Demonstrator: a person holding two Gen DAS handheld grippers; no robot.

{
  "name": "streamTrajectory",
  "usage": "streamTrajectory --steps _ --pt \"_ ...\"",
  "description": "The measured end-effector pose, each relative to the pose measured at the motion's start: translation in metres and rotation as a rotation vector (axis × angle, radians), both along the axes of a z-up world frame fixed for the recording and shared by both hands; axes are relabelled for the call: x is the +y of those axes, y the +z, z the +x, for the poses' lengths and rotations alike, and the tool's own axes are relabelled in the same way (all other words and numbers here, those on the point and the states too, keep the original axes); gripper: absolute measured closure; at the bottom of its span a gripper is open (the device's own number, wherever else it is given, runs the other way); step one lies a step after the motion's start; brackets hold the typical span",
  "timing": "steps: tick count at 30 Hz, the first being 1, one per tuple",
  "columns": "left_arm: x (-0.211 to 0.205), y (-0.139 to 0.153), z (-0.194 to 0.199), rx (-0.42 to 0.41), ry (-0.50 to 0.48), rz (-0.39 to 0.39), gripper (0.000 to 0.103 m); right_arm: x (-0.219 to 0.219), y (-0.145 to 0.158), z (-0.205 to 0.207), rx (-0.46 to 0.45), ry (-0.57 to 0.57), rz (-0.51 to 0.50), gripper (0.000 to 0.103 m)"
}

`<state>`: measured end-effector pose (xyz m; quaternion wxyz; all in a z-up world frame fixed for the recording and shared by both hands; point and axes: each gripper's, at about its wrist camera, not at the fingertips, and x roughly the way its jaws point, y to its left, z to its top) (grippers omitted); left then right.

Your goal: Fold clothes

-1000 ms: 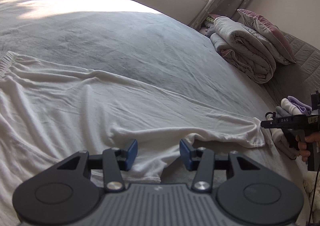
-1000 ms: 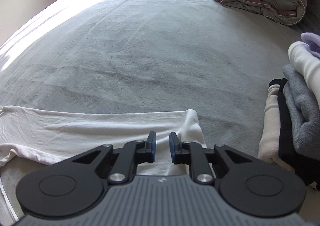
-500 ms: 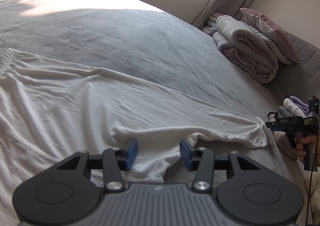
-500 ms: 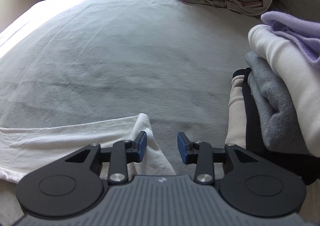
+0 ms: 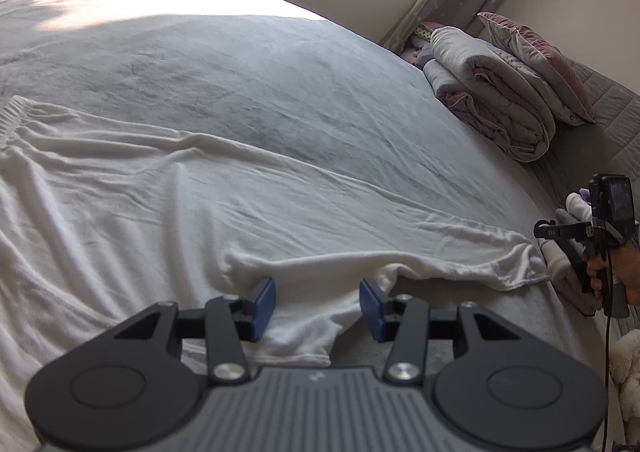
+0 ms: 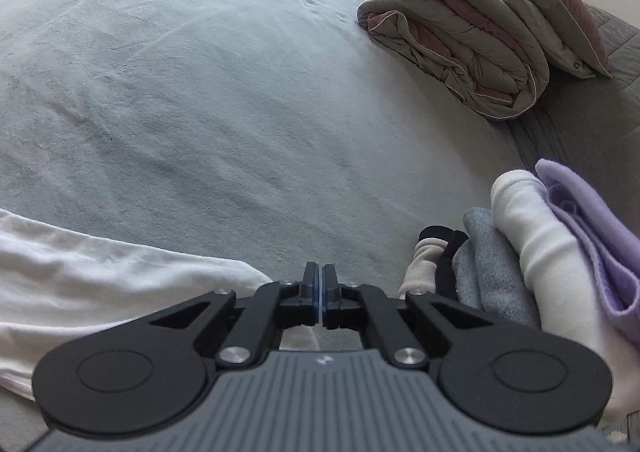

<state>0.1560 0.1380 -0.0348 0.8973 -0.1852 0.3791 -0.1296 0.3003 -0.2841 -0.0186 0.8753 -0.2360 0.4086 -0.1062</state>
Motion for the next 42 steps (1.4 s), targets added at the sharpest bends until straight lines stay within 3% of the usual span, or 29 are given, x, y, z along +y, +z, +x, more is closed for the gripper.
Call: streamTrajectory --steps 2,4,5,6,12,14,15,17,18,19,20,25,28,30,33,34,35,36,42 --pt "0.0 0.0 0.0 0.0 -0.001 0.0 0.055 -0.002 0.003 -0.001 -0.043 -0.008 -0.009 0.103" --pt "0.0 0.0 0.001 0.001 -0.001 -0.002 0.055 -0.009 0.01 -0.005 -0.08 -0.043 0.046 0.102" --pt "0.0 0.0 0.001 0.002 -0.001 -0.002 0.055 -0.013 0.012 -0.006 -0.073 -0.056 0.082 0.09" --pt "0.0 0.0 0.001 0.002 0.0 -0.002 0.055 -0.017 0.012 -0.005 -0.048 -0.072 0.121 0.088" --pt "-0.001 0.001 0.0 0.003 0.001 -0.001 0.055 -0.032 0.005 -0.006 0.066 -0.154 0.32 0.083" --pt "0.0 0.001 -0.001 0.005 0.002 -0.004 0.055 -0.034 0.001 -0.011 0.068 -0.192 0.35 0.065" --pt "0.0 0.001 -0.001 0.006 0.002 -0.005 0.055 -0.035 -0.001 -0.012 0.067 -0.207 0.361 0.063" --pt "0.0 0.001 0.0 0.007 0.002 -0.007 0.055 -0.037 -0.006 -0.016 0.06 -0.231 0.396 0.066" --pt "0.001 0.001 0.0 0.008 0.003 -0.009 0.055 -0.038 -0.007 -0.018 0.053 -0.239 0.415 0.071" --pt "0.001 0.001 0.0 0.01 0.003 -0.012 0.055 -0.036 -0.006 -0.019 0.041 -0.23 0.417 0.092" --pt "0.001 0.001 0.0 0.011 0.004 -0.015 0.055 -0.034 -0.005 -0.02 0.029 -0.222 0.418 0.099" --pt "0.004 0.001 0.0 0.016 0.01 -0.027 0.055 -0.001 0.009 -0.036 -0.055 -0.062 0.353 0.099" --pt "0.005 0.001 0.0 0.02 0.013 -0.034 0.055 0.015 0.017 -0.042 -0.018 0.048 0.438 0.097" --pt "0.005 0.001 0.0 0.02 0.014 -0.036 0.055 0.019 0.02 -0.044 0.032 0.093 0.53 0.089" --pt "0.005 0.001 0.001 0.022 0.015 -0.037 0.055 0.02 0.029 -0.048 0.008 0.079 0.558 0.085" --pt "0.005 0.001 0.001 0.022 0.015 -0.038 0.055 0.021 0.033 -0.049 0.001 0.074 0.568 0.077" --pt "0.006 0.002 0.001 0.023 0.015 -0.039 0.055 0.021 0.036 -0.05 -0.008 0.067 0.577 0.062" --pt "0.006 0.002 0.001 0.023 0.015 -0.041 0.055 0.016 0.037 -0.05 -0.027 0.043 0.589 0.057" --pt "0.008 0.002 0.002 0.027 0.02 -0.05 0.055 -0.002 0.028 -0.045 -0.026 -0.087 0.666 0.056"
